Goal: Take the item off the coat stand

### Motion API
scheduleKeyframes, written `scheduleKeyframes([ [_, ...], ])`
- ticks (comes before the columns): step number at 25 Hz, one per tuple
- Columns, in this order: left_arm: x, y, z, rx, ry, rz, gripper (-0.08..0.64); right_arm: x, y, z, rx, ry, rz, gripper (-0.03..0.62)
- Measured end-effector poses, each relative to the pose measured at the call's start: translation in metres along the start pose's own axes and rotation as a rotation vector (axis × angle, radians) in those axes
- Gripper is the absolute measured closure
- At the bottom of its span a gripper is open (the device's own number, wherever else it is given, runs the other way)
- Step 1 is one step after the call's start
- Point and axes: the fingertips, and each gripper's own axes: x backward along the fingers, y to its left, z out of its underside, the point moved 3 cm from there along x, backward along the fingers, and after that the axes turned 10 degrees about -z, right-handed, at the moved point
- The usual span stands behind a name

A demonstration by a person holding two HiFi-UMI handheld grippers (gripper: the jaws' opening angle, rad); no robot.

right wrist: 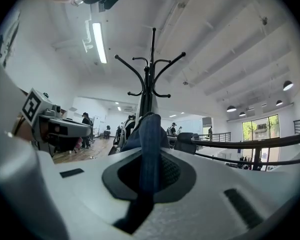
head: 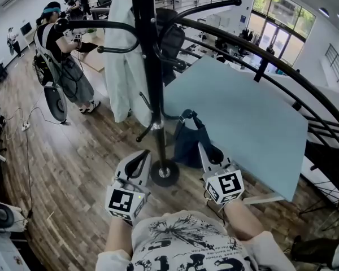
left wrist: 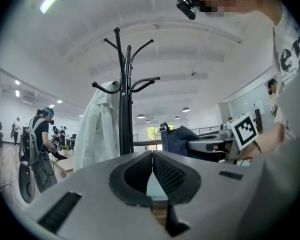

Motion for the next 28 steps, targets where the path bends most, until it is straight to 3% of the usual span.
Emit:
scheduleKeyframes([
  [12,-0.005,0.006,-0.010,0.003,-0.006,-0.025,0.555,0.006,0.011,-0.008,0.055,-0.054,-0.056,0.584],
  [28,-0.020,0.015,-0.009,-0.004,-0.012,-0.022,0.555,-0.008,0.001,-0.014,0.042,-0.062,-0.045,0.585],
])
